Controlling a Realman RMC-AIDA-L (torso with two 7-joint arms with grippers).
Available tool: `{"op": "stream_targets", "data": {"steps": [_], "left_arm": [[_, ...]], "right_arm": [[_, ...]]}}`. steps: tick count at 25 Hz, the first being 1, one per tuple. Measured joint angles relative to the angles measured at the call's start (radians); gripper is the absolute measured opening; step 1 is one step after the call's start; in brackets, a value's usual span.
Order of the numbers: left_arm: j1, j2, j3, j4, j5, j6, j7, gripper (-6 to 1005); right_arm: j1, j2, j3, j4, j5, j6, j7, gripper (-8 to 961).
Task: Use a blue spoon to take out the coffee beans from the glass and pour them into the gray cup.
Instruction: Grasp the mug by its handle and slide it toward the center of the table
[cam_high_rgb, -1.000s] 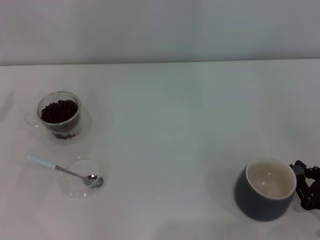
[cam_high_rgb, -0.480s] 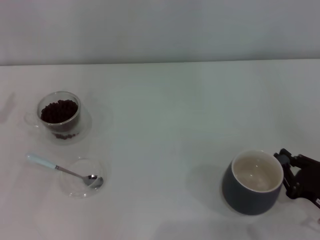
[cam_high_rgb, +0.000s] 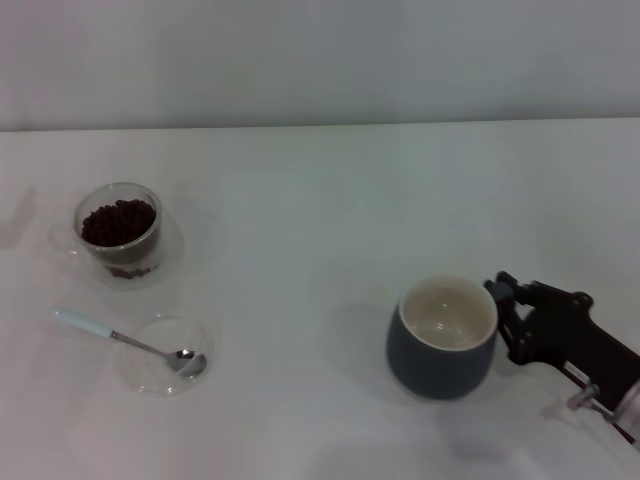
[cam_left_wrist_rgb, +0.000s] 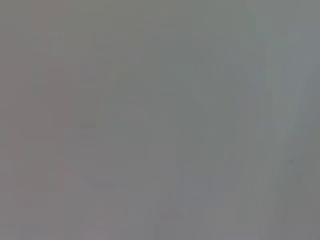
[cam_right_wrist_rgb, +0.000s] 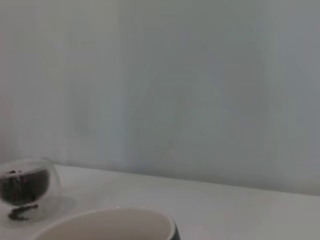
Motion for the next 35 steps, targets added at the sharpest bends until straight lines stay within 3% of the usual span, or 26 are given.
{"op": "stream_targets", "data": {"steps": [16,35], "left_arm": [[-0.005,-0.001,0.033,-0.053,-0.073,0.010,0.066,648],[-0.011,-0.002,0.046,-0.071,-0.088,0.043,0.103,648]], "right_arm": [[0.036,0.011,-0.101,-0.157,0.011,0.150,-0.011,155],[0.086,0.015,-0.169,-0.170,0.004,0.191,-0.022,161]]}}
